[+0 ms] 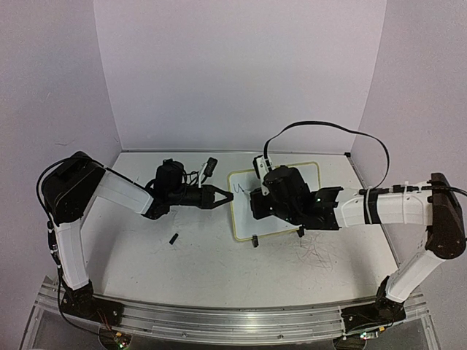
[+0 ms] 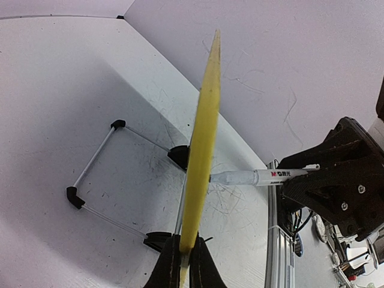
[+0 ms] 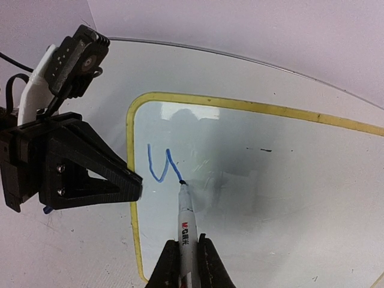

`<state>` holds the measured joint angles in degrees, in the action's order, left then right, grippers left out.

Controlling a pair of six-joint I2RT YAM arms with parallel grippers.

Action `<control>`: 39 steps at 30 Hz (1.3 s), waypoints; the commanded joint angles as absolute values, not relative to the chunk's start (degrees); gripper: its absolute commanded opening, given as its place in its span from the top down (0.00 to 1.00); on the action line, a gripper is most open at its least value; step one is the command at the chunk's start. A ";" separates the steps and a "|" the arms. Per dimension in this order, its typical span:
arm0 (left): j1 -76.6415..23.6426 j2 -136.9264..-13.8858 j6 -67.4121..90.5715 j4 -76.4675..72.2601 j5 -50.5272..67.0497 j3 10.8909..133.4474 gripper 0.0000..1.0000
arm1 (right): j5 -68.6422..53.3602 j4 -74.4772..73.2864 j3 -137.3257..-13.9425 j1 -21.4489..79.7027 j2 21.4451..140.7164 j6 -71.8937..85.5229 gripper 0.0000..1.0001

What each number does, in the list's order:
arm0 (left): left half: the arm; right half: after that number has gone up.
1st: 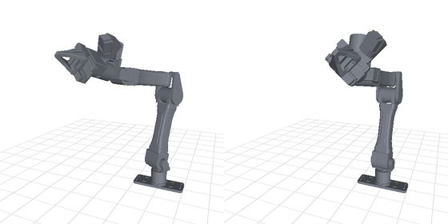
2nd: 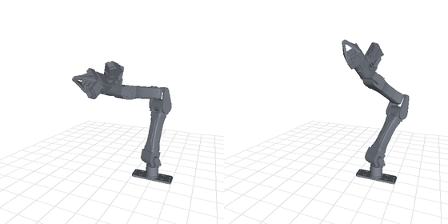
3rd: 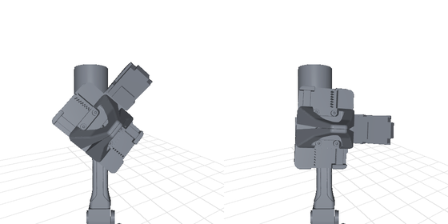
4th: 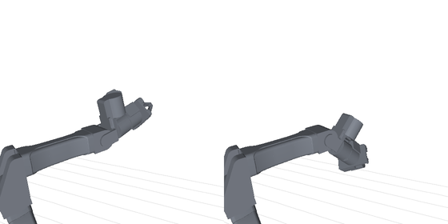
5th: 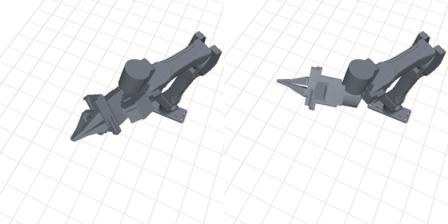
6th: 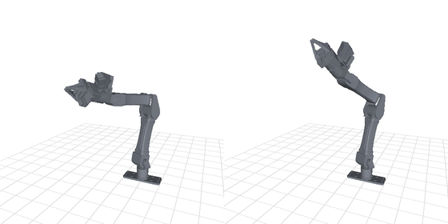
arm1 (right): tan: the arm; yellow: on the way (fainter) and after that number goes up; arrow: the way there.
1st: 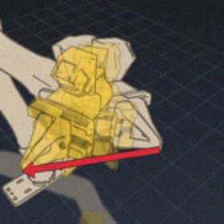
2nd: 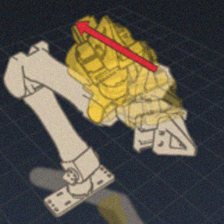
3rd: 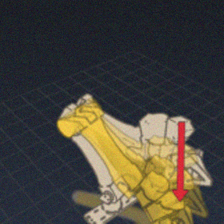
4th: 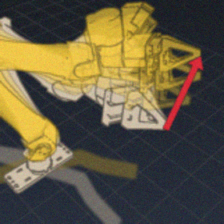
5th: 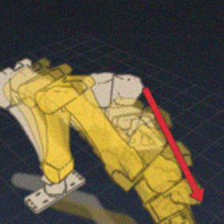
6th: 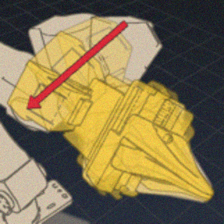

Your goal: Write a sentence on the whiteboard

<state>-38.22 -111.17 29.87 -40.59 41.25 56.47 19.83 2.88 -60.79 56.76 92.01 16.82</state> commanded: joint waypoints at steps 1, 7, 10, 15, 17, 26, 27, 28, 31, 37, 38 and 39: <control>-38.85 -108.43 30.58 -41.17 42.41 56.19 1.00 | 23.84 2.47 -63.58 56.56 92.23 16.65 1.00; -38.85 -108.45 30.50 -41.20 42.42 55.94 1.00 | 24.77 2.57 -65.09 56.43 93.00 16.05 1.00; -38.85 -108.40 30.50 -41.10 42.48 56.03 1.00 | 24.96 2.64 -65.78 56.34 93.57 15.75 1.00; -38.85 -108.20 30.41 -41.09 42.45 55.99 1.00 | 25.23 2.65 -66.71 55.85 94.23 15.53 1.00; -38.86 -108.14 30.30 -41.10 42.44 55.97 1.00 | 25.27 2.64 -66.79 55.81 94.36 15.50 1.00; -38.85 -108.17 30.04 -41.00 42.12 55.91 1.00 | 26.08 2.70 -66.70 55.82 93.68 15.70 1.00; -38.87 -108.19 30.05 -41.03 42.16 55.94 1.00 | 25.57 2.66 -66.62 55.83 93.21 15.56 1.00; -38.86 -108.17 30.05 -40.98 42.18 55.94 1.00 | 24.68 2.65 -66.45 55.85 92.44 15.32 1.00; -38.89 -108.20 30.19 -40.92 42.12 55.93 1.00 | 21.60 2.73 -64.80 55.83 89.06 14.64 1.00; -38.94 -108.48 30.52 -40.90 42.04 55.99 1.00 | 16.33 3.47 -58.81 54.89 84.71 15.13 1.00; -38.95 -108.58 30.63 -40.88 42.02 55.99 1.00 | 14.74 4.27 -57.65 54.30 84.26 15.76 1.00; -39.01 -108.62 30.67 -40.86 41.87 56.01 1.00 | 13.20 5.48 -56.74 53.91 83.85 16.38 1.00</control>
<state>-38.48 -111.04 29.61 -40.60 40.93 56.45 18.64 2.67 -60.46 55.45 86.79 15.00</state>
